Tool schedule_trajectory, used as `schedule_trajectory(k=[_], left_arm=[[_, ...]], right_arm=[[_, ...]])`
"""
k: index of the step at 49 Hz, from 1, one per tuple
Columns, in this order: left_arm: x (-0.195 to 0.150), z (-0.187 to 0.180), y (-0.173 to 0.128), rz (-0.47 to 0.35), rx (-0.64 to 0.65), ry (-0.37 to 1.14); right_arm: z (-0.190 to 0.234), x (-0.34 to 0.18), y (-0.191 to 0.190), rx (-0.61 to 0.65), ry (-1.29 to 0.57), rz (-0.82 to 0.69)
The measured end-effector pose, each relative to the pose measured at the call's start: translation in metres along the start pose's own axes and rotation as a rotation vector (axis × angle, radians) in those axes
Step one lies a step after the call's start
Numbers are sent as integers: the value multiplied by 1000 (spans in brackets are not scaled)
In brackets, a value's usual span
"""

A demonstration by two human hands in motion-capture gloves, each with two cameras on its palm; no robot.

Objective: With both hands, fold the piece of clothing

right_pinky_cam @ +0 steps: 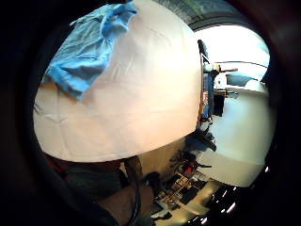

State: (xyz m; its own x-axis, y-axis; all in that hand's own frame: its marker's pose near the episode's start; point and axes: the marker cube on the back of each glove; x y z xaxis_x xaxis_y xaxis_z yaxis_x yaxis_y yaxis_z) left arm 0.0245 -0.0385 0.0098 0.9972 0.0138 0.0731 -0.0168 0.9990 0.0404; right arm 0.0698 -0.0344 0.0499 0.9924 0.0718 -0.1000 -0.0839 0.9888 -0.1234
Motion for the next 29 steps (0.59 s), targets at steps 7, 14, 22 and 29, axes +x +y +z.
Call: schedule_trajectory(k=[7, 14, 22, 29], left_arm=[[5, 42, -10, -64, -265, -111], [4, 59, -24, -7, -259, -157], [2, 86, -19, 52, -493, -48], [-41, 90, -15, -108, -453, -291]], right_arm=[[13, -11, 15, -347, -190, -172], [37, 0, -9, -190, -26, -86], [44, -3, -44, 105, -19, -107], [50, -12, -42, 94, -136, -165]])
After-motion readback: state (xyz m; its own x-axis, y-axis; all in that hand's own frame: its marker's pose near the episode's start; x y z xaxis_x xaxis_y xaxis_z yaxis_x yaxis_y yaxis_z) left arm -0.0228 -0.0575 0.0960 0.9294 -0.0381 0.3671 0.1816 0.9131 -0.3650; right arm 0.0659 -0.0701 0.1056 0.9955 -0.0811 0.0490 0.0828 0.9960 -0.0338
